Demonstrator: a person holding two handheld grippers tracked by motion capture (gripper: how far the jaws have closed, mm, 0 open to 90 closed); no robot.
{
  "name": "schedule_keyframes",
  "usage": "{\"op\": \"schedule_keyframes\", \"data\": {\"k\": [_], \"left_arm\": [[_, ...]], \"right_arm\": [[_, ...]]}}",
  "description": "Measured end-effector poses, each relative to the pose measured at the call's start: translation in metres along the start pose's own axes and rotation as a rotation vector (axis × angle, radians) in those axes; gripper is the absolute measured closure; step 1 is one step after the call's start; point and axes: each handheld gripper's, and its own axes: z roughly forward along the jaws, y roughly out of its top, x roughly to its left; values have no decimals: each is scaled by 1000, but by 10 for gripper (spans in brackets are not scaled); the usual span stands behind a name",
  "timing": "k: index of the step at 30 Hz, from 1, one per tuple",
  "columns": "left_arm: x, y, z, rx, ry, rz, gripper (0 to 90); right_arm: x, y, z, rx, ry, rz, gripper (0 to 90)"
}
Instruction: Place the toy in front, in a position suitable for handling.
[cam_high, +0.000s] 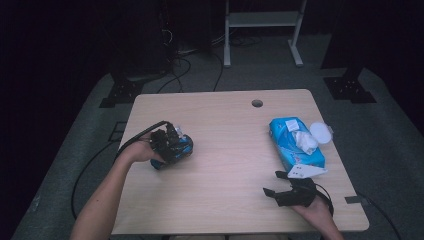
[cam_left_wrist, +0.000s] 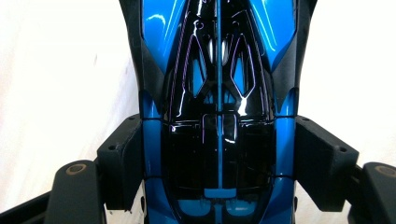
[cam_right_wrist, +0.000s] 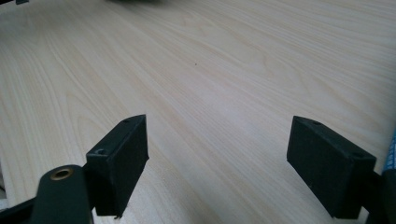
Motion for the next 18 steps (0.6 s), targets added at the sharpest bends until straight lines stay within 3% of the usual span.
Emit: {"op": "schedule_keyframes", "data": {"k": [7,8,10,18], "left_arm": [[-30,35,-6,-27,5,109,261],[-30,35,-6,-27,5,109,261],[-43,51,-2,-33,-15,148,261],[-74,86,9,-37,-51,249,261]], "right_arm": [[-4,0,-5,-15,-10,9,197],[-4,0,-6,-17,-12,11,197],[-5,0,-7,-19,-14,18,198],[-8,-1,-12,-32,-25,20,200]]}}
